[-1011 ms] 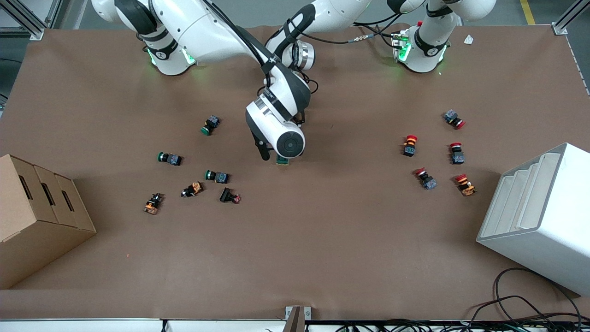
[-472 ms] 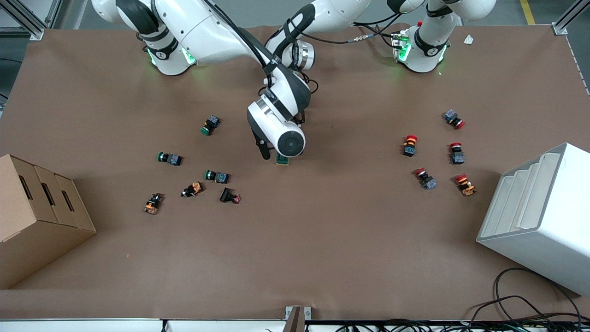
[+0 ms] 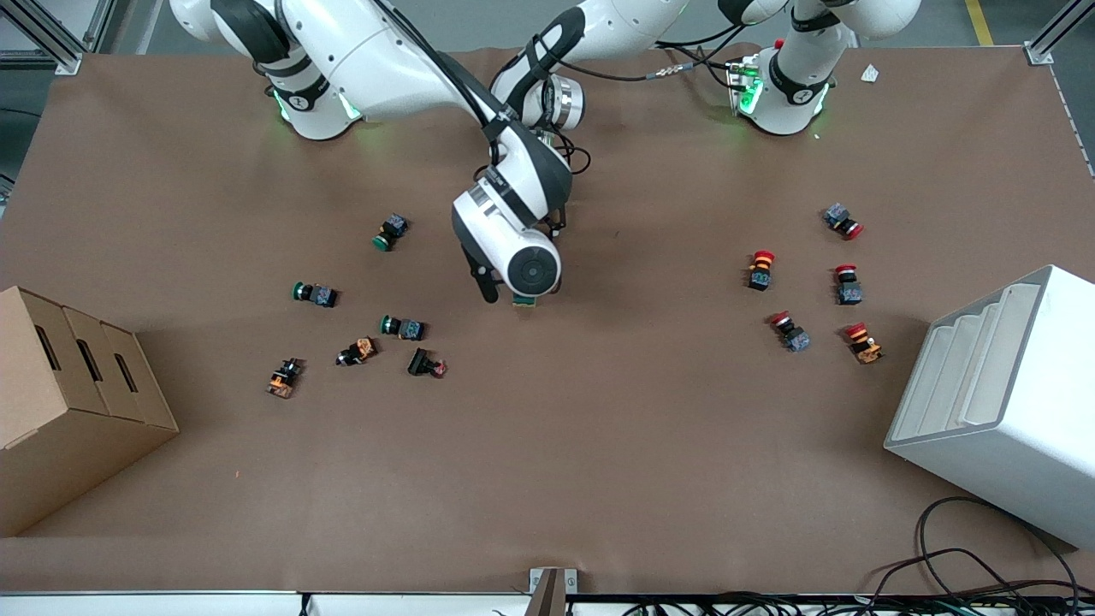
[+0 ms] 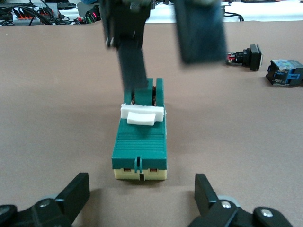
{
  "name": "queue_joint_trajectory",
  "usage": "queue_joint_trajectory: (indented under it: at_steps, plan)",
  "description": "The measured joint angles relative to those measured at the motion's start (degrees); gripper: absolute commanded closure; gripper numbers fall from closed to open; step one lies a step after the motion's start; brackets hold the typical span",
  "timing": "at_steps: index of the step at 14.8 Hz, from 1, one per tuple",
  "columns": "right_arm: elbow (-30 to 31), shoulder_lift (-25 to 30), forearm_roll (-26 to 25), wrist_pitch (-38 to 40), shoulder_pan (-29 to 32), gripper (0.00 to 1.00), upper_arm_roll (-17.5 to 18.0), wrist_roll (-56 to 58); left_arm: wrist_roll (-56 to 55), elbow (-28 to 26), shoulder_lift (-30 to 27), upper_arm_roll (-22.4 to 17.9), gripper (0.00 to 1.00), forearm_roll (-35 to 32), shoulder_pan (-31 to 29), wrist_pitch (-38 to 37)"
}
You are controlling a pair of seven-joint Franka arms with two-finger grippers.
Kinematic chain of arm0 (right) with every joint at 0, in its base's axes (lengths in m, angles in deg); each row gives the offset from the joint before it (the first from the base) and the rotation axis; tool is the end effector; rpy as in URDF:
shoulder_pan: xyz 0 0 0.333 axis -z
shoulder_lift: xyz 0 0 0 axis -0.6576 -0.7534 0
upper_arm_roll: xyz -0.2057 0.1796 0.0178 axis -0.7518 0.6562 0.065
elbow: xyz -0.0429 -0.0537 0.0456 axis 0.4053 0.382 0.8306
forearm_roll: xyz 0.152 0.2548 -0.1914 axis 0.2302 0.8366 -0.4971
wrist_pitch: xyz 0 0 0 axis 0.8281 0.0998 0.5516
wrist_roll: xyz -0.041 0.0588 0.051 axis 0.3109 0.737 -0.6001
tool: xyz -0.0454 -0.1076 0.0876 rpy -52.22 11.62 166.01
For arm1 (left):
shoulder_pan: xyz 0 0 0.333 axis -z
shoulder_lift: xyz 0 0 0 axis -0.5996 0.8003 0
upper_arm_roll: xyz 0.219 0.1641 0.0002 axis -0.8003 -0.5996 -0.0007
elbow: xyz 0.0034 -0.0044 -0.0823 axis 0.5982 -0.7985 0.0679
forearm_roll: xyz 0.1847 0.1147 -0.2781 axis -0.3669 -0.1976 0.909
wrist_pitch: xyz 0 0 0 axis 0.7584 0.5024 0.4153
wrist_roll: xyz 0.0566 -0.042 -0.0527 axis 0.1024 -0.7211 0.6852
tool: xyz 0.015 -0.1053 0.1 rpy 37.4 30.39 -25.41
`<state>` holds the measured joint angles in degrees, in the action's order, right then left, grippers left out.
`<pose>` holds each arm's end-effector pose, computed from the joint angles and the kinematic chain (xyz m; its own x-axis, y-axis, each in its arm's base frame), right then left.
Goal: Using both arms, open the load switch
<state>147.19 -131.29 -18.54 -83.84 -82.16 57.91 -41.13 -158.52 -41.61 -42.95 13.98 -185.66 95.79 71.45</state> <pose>0.4144 0.4286 0.1890 0.3924 -0.9102 -0.1323 -0.7502 -0.3999 0.5265 0.2130 -0.5218 0.0652 0.4912 -0.0257 0.8707 -0.0654 -0.9978 0.0074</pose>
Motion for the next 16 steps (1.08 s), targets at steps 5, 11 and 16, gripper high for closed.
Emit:
queue_joint_trajectory:
  at_steps: [5,11,16]
  plan:
    - [-1.9,6.6,-7.6,4.9,8.4,0.00,-1.5,23.8,0.2,0.1,-0.2,0.3,0.01,0.9,0.0,0.0]
    - [-1.8,14.9,-12.1,8.1,22.6,0.00,-1.8,60.0,15.5,2.5,-7.0,0.7,0.01,17.4,-0.7,0.4]
    - [-1.7,19.8,-16.5,10.3,32.9,0.00,-1.9,87.5,36.5,7.3,-17.3,0.6,0.01,39.3,-5.2,0.7]
